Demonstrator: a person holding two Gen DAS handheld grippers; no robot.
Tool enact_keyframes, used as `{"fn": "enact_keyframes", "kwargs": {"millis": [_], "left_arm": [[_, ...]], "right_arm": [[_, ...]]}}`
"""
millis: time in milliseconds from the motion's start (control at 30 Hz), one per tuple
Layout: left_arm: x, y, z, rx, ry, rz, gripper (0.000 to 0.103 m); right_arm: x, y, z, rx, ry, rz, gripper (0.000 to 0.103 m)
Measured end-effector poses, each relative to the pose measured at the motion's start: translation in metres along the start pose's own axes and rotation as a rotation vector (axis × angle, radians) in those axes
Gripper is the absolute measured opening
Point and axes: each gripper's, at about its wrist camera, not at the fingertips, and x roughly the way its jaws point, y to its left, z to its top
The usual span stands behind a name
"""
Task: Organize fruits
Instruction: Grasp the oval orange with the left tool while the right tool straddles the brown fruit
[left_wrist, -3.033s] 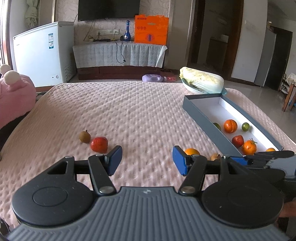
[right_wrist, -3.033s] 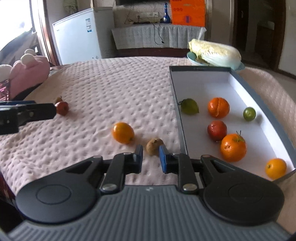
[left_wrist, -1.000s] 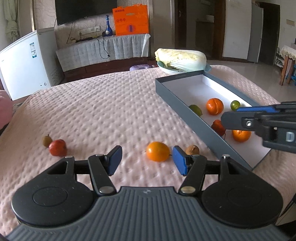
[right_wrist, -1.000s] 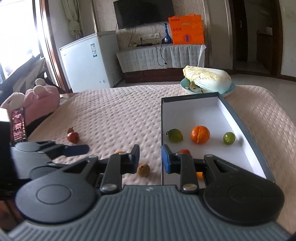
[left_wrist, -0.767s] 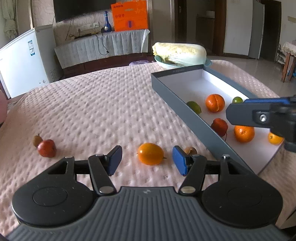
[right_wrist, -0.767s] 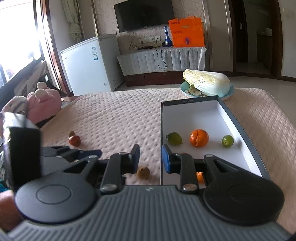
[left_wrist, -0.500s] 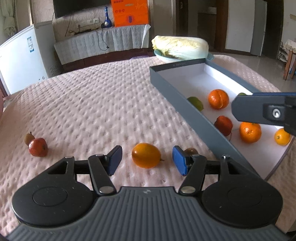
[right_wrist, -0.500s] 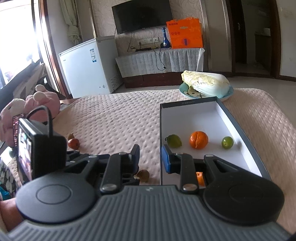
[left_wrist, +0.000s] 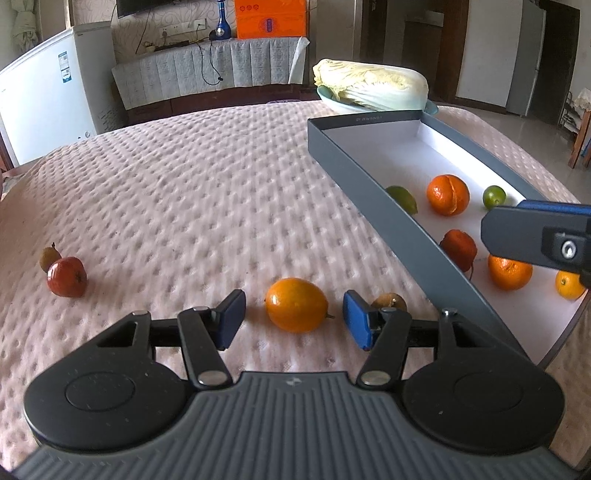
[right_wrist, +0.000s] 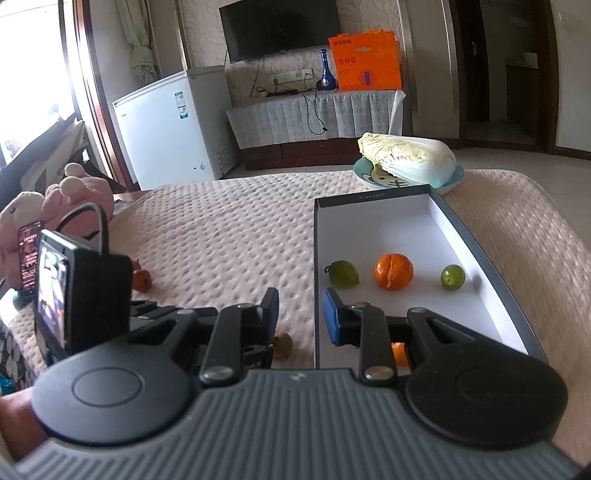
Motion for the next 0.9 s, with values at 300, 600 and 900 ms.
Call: {"fn": "enact_keyframes", "kwargs": {"millis": [300,600,900], "left_arm": [[-0.0002,0.0003,0.0004,-0.003,0.002,-0.001,0.064],[0.0005,0.0008,0.0002,-0.005,-0.002,-0.006,0.061],[-0.0011,0.0041,-0.0002,-0.018,-0.016,-0.039,0.043]], "right_arm": [[0.0,0.0,-0.0018,-0.003,0.009,-0.012,0.03],[0.0009,0.0008,-0.0019,-0.013,0.015,-0.004,0.03],[0.0011,-0.0021,-0.0018,-0.006,0.016,-0.009,0.03]]}}
